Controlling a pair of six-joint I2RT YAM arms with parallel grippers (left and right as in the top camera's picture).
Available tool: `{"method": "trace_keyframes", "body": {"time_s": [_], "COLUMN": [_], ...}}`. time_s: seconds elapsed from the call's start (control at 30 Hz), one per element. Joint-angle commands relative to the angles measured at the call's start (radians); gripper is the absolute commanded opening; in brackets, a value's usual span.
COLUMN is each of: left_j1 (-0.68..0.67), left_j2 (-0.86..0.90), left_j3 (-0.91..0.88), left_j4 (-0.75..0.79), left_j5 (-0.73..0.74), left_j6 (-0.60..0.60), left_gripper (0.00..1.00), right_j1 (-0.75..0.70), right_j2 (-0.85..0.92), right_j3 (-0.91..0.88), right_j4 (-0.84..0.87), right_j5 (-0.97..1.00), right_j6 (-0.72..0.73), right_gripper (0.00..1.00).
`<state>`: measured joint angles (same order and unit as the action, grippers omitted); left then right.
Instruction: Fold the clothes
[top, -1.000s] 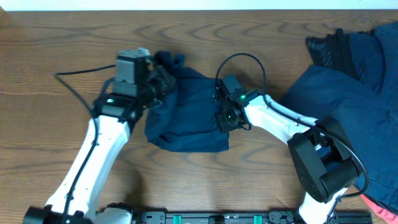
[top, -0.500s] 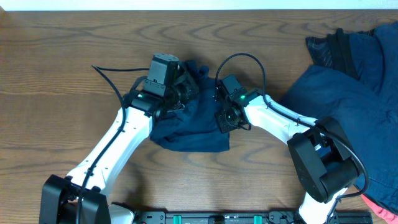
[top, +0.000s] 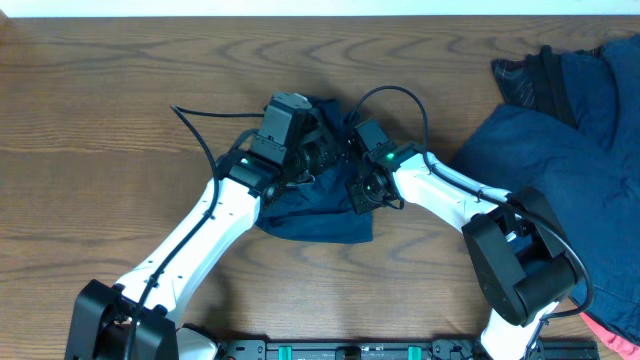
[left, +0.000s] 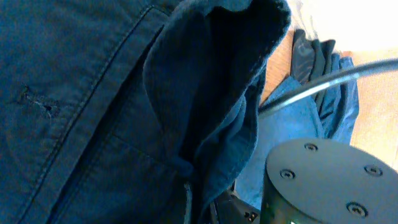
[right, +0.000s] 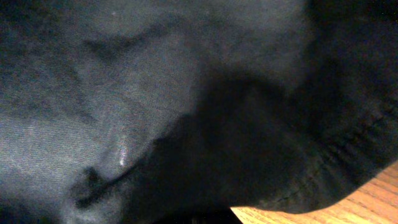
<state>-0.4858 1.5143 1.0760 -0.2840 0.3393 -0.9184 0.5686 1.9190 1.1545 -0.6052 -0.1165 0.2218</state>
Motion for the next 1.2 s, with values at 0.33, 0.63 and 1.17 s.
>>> {"method": "trace_keyframes", "body": {"time_s": [0.33,0.63,1.17], "left_j1": [-0.015,0.071,0.193], "left_j2": [-0.009,-0.079,0.045], "left_j3": [0.028,0.028,0.028], "left_j4": [0.010,0.008,-0.165], "left_j5": [0.055,0.033,-0.256], "left_j6": [-0.011,0.099,0.343], "left_gripper": [0.32,0.32,0.31], "right_j1": [0.014,0.014,-0.101], "right_j2": [0.031,0.024,-0.353], "right_j3": [-0.038,-0.034,0.142], "right_j4": [-0.016,-0.046,-0.198], "right_j5": [-0.019,-0.003,-0.049], "right_j6": [-0.014,-0.013,-0.022], "right_gripper": [0.01,0.01,0.01]}}
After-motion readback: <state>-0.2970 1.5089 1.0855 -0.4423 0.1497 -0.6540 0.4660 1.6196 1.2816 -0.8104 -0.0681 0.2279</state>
